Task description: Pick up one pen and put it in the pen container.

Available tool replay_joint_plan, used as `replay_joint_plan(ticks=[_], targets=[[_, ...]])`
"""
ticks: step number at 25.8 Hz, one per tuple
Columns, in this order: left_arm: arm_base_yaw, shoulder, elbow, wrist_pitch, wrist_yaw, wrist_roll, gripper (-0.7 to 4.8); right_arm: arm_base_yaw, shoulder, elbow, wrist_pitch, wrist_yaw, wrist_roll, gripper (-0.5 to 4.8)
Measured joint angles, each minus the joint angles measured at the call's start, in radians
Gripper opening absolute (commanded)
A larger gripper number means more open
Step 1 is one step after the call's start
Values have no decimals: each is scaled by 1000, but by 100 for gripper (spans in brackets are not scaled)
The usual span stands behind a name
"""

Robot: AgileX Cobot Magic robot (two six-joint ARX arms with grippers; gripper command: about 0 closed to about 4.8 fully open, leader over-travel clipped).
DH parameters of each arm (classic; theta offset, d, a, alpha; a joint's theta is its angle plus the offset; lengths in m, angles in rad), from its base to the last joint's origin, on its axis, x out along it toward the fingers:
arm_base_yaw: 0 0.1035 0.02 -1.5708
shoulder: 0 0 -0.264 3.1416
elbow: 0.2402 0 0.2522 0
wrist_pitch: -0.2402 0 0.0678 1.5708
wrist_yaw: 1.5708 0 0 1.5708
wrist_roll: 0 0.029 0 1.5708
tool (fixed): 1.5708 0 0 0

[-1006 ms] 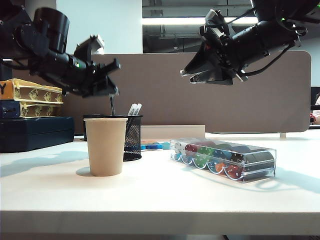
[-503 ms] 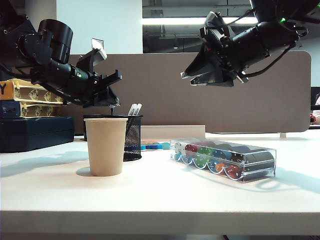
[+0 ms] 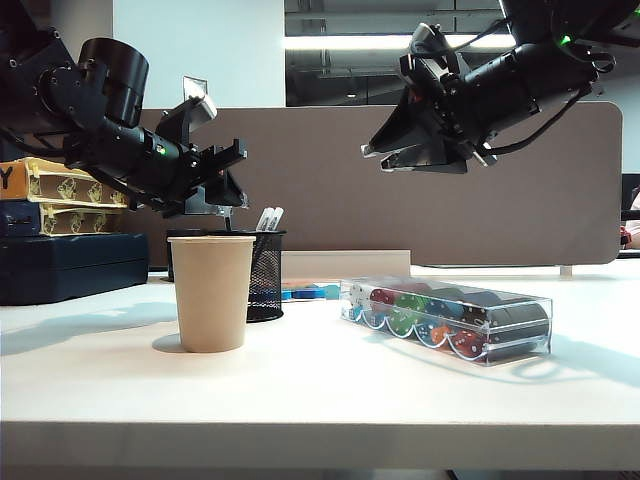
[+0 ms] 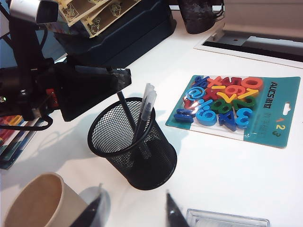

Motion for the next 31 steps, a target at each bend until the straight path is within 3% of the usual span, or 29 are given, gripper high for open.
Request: replay_joint_plan(ticks=[6, 16, 20, 23, 31], targets=[[0, 0, 0, 18, 0, -8, 161, 0, 0, 0, 0, 0, -2, 158], [0, -53, 79, 35, 0, -24, 161, 0, 2, 0, -18, 1, -18, 158], [0, -105, 85, -22, 0, -24, 161, 0, 2, 0, -17, 2, -18, 158], [0, -157, 86, -148, 0, -16, 161, 0, 2, 0, 2, 0, -18, 158], [0, -209, 85, -304, 45, 88, 160, -5, -16, 6, 8, -1, -18, 158]])
